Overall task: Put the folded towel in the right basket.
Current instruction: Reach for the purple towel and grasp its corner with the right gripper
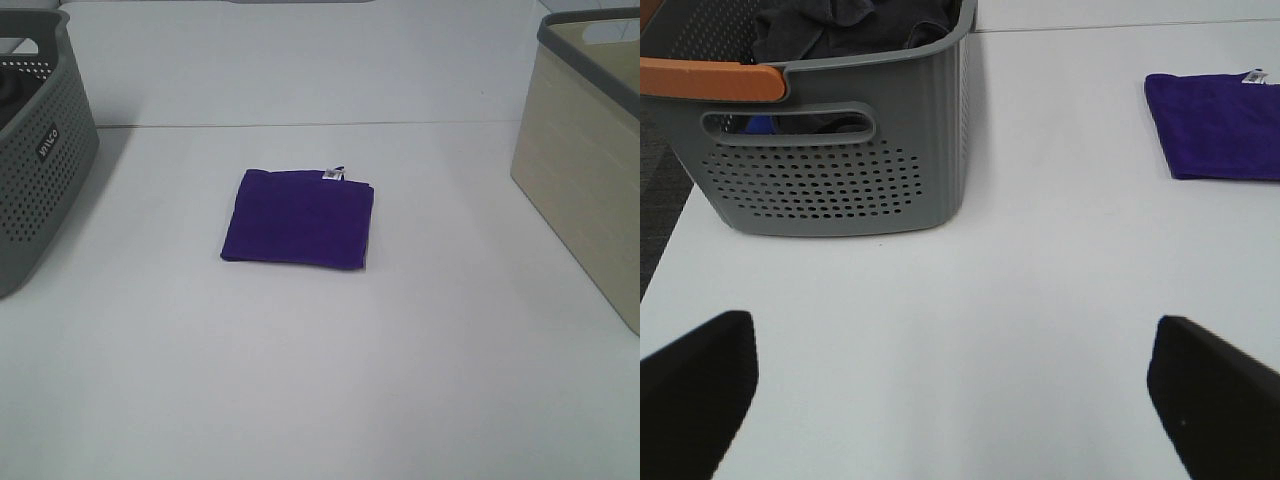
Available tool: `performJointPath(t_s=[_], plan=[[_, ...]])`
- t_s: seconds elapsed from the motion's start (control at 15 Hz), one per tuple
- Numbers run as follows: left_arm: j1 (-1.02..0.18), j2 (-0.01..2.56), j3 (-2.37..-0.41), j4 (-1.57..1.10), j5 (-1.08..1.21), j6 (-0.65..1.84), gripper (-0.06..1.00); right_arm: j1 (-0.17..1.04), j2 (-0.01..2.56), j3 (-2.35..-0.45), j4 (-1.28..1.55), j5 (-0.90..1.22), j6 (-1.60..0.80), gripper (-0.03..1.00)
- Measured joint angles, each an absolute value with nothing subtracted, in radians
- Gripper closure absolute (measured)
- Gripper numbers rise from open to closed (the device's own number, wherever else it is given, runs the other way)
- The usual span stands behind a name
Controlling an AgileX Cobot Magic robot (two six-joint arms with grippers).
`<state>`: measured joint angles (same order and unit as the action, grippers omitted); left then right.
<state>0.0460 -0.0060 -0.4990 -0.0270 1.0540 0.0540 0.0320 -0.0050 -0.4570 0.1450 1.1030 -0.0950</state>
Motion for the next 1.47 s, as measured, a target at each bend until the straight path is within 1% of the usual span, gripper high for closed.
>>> performJointPath(t_s=[1.47], plan=[[0.046,-0.006,-0.499,-0.027,1.054,0.054,-0.05,0.032,-0.005,-0.457,0.135,1.103,-0.096,0.01]])
